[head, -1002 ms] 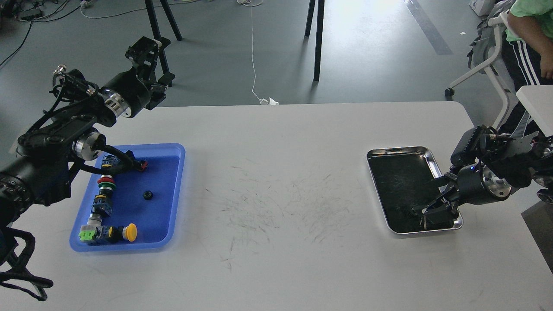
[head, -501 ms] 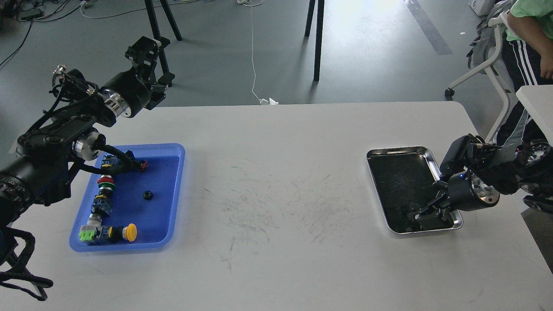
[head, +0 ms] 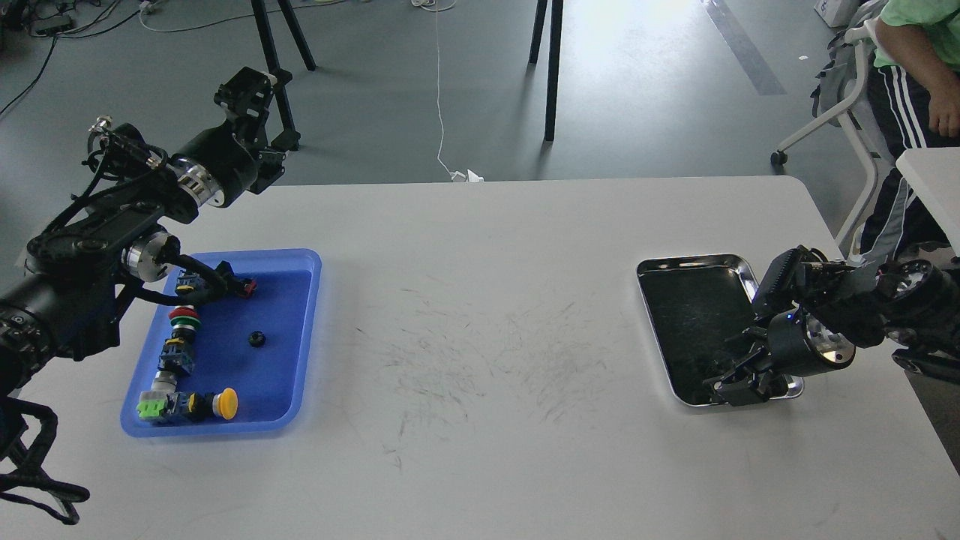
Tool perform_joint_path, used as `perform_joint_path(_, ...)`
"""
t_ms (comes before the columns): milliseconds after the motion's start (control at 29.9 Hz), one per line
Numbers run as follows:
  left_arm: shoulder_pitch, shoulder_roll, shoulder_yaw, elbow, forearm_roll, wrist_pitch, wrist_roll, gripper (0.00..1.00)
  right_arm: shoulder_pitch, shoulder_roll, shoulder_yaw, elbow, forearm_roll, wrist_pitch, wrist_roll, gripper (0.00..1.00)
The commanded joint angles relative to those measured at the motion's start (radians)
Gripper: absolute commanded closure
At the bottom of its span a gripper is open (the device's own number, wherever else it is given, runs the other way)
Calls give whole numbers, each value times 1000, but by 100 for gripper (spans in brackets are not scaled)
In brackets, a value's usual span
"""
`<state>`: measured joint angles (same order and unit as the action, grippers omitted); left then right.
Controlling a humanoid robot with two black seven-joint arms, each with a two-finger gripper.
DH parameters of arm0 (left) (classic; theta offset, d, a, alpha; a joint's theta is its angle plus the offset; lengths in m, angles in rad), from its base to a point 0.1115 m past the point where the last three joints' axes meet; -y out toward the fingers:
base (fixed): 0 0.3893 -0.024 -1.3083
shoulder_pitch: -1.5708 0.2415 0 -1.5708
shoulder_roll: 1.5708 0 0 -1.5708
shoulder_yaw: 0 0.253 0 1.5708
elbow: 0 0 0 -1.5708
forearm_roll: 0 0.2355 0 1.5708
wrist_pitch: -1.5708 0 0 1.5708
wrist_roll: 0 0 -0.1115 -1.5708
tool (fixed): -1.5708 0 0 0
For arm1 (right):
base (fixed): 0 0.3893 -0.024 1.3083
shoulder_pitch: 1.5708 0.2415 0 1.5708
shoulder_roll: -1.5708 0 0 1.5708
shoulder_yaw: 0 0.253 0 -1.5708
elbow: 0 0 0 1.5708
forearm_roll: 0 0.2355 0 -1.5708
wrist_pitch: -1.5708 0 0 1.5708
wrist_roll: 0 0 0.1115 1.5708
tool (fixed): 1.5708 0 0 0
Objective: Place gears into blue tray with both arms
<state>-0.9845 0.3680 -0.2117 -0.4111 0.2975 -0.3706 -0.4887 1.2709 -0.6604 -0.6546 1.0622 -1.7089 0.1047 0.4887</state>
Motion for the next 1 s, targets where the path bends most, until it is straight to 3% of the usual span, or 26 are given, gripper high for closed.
perform_joint_path(0,1,0,0,0,-1,1,0,1,-2,7,1,-11,0,-3,0,28)
perform_joint_path(468,4,6,0,0,0,-1,0,1,-5,13,-3,-11,-3,-5,0,51)
perform_joint_path(969,6,9,0,0,0,1,0,1,7,21,-3,-7,-15,-7,0,87)
